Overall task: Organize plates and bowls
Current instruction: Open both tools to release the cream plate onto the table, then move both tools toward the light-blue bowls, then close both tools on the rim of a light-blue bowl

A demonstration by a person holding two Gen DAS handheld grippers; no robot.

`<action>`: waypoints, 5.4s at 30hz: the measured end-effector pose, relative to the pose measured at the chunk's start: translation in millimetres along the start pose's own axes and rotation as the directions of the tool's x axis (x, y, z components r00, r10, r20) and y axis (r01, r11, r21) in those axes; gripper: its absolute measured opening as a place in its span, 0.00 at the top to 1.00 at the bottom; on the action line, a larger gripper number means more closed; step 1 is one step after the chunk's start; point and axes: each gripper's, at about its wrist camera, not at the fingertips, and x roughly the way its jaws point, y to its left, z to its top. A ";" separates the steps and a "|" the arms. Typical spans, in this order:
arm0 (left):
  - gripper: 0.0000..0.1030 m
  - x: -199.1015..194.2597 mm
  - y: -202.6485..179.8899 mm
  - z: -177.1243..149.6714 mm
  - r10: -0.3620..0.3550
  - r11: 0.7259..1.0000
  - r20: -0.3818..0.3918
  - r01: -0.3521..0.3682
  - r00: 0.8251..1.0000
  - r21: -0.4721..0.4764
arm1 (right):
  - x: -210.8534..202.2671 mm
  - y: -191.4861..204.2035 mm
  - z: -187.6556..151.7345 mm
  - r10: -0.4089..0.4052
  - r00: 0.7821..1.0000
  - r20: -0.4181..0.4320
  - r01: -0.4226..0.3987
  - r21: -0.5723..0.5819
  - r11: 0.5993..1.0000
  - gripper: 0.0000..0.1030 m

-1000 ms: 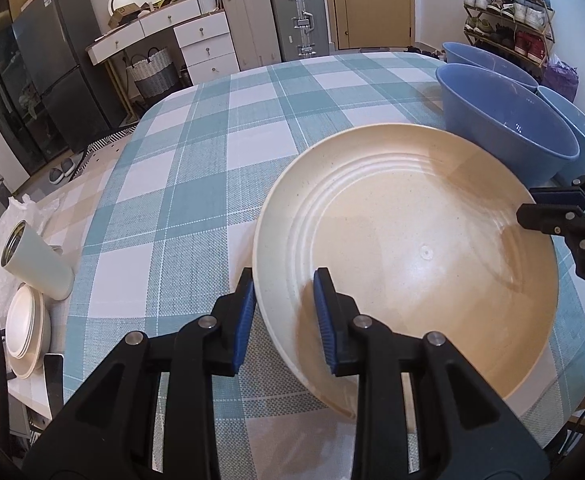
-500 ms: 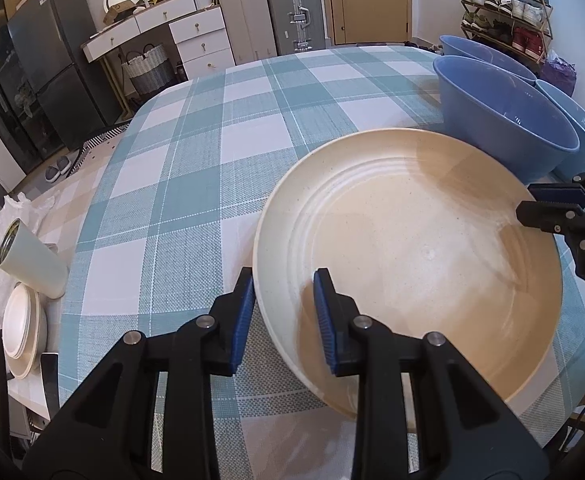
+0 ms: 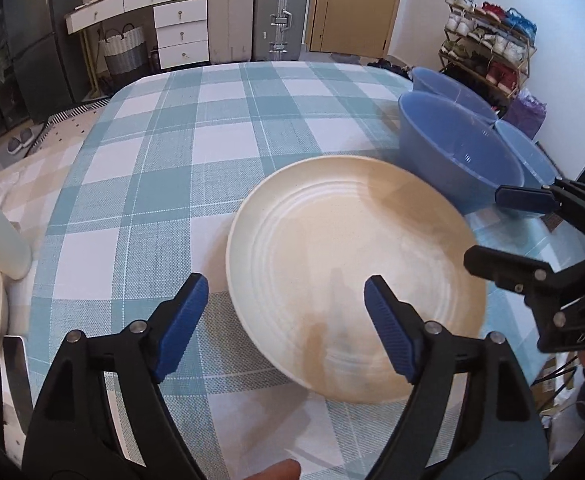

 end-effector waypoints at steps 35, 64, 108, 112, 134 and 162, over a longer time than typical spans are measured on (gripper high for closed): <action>0.02 -76.5 -62.9 81.4 -0.046 0.997 0.172 0.035 0.984 0.065 | -123.1 -67.2 33.6 -0.088 0.971 0.222 0.070 0.086 0.994 0.01; 0.02 -29.4 -148.4 177.7 -0.097 0.983 0.140 0.072 0.985 0.168 | -140.2 -191.6 45.7 -0.201 0.959 0.197 0.144 0.271 0.952 0.01; 0.02 134.5 -188.3 290.1 -0.091 0.979 -0.012 0.092 0.996 0.183 | -41.0 -335.2 72.1 -0.172 0.985 0.023 0.144 0.445 0.884 0.01; 0.02 151.6 -188.7 293.6 -0.106 0.980 -0.037 0.111 0.994 0.167 | -28.7 -343.9 69.1 -0.160 0.987 0.007 0.139 0.451 0.881 0.01; 0.10 217.9 -208.3 296.7 -0.155 0.967 -0.145 0.180 0.977 0.182 | 26.4 -361.8 60.8 -0.095 0.994 -0.061 0.112 0.465 0.878 0.16; 0.85 247.3 -231.7 289.3 -0.189 0.948 -0.199 0.231 0.962 0.218 | 52.2 -360.3 53.3 -0.068 0.993 -0.095 0.103 0.428 0.898 0.77</action>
